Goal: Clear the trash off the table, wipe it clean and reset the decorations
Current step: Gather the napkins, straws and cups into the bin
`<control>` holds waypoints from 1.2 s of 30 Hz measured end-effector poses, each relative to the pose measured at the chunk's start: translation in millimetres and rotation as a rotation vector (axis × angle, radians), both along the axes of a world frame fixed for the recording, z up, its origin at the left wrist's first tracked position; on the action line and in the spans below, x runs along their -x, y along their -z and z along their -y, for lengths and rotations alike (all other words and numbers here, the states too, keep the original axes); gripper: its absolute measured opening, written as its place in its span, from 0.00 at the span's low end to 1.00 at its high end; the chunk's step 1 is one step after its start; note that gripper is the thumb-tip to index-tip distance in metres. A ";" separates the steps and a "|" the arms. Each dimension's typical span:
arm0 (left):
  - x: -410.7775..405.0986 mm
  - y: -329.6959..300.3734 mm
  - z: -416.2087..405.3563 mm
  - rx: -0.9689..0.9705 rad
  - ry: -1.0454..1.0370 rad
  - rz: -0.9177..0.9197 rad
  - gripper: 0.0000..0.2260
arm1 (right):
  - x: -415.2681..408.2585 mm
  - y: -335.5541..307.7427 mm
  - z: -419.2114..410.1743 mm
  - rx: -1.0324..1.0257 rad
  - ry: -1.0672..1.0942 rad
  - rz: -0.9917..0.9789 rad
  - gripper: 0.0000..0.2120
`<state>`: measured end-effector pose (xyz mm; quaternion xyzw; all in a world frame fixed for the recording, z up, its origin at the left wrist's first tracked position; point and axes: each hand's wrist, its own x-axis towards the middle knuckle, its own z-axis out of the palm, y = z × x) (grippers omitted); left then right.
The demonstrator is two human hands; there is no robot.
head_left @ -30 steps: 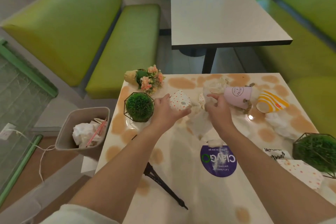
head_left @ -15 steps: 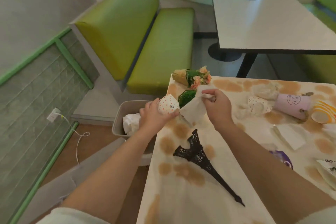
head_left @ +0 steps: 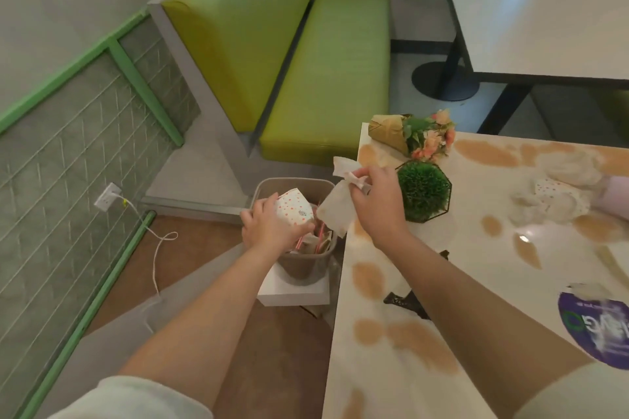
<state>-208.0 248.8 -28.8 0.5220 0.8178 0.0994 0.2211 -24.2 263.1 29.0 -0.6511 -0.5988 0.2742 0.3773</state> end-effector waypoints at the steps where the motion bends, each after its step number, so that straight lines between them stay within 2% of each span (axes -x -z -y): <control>1: 3.6 4.6 -0.5 0.017 0.001 -0.005 0.51 | 7.8 4.2 -3.1 0.006 -0.004 -0.005 0.05; 4: 12.6 15.6 1.7 0.058 0.005 0.028 0.49 | 26.2 16.7 -12.8 0.030 -0.020 0.018 0.06; 9: 25.2 22.5 8.2 -0.043 -0.063 0.029 0.19 | 52.0 36.0 -20.2 0.086 -0.038 0.053 0.07; 12: 29.1 21.3 10.9 -0.099 -0.080 0.065 0.12 | 61.0 50.1 -19.3 0.172 -0.129 0.158 0.14; 15: 28.7 15.9 13.7 -0.124 -0.060 0.087 0.11 | 61.6 55.7 -11.0 0.417 -0.322 0.322 0.19; 17: 25.0 10.9 16.7 -0.128 -0.048 0.113 0.11 | 55.4 54.1 -2.8 0.477 -0.327 0.293 0.24; 19: 20.5 6.3 19.9 -0.131 -0.036 0.138 0.10 | 46.0 48.5 4.3 0.437 -0.236 0.184 0.25; 23: 2.7 -9.2 24.8 -0.150 0.004 0.172 0.10 | 19.5 18.0 19.0 0.344 -0.107 0.035 0.16; 30: -76.1 -54.0 31.4 -0.158 0.165 0.310 0.10 | -66.4 -35.7 48.1 0.162 0.068 -0.051 0.09; 36: -170.7 -81.5 37.7 -0.142 0.345 0.355 0.11 | -153.4 -47.1 75.8 0.163 0.247 -0.071 0.08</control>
